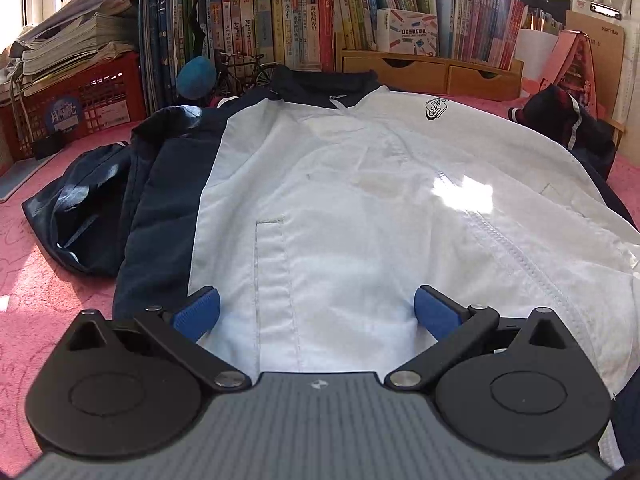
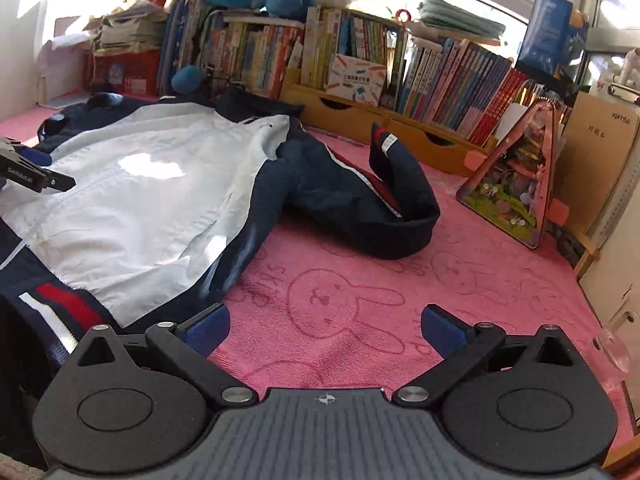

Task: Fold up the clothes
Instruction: 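Lift the collar and lay the jacket flat, then open both grippers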

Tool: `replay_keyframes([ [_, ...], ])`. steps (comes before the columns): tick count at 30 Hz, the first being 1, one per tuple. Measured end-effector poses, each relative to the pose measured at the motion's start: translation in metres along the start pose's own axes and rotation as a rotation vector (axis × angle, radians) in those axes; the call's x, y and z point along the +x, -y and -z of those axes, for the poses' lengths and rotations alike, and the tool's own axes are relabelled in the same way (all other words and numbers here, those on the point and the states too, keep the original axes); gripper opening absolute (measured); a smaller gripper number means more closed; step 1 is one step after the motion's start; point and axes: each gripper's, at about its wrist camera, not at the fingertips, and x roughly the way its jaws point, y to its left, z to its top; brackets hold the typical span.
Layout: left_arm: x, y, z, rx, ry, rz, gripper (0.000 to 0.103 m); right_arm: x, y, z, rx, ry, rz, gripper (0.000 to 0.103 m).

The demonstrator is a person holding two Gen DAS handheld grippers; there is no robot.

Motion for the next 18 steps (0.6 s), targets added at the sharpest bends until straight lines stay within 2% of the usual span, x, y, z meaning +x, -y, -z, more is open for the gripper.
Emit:
replay_keyframes([
  [3,-0.011,0.002,0.0,0.016,-0.006,-0.014,0.103,-0.016,-0.008,0.008,0.023,0.044,-0.059,0.103],
  [7,-0.027,0.004,-0.001,0.038,-0.013,-0.033,0.102,-0.02,-0.038,0.012,0.088,0.094,-0.327,0.103],
  [9,-0.035,0.004,0.0,0.048,-0.017,-0.041,0.103,-0.02,-0.064,0.015,0.025,0.111,-0.391,0.103],
  [10,-0.044,-0.001,0.004,0.044,-0.023,-0.039,0.103,-0.019,-0.076,0.015,-0.019,0.115,-0.37,0.103],
  [14,-0.075,-0.021,0.029,0.024,-0.086,-0.017,0.103,-0.006,-0.089,0.016,-0.072,0.112,-0.175,0.102],
  [15,-0.085,-0.026,0.035,0.023,-0.101,0.01,0.103,-0.003,-0.09,0.017,-0.076,0.111,-0.134,0.102],
  [18,-0.112,-0.035,0.052,0.06,-0.125,0.108,0.103,0.002,-0.065,0.018,0.055,0.102,-0.128,0.103],
])
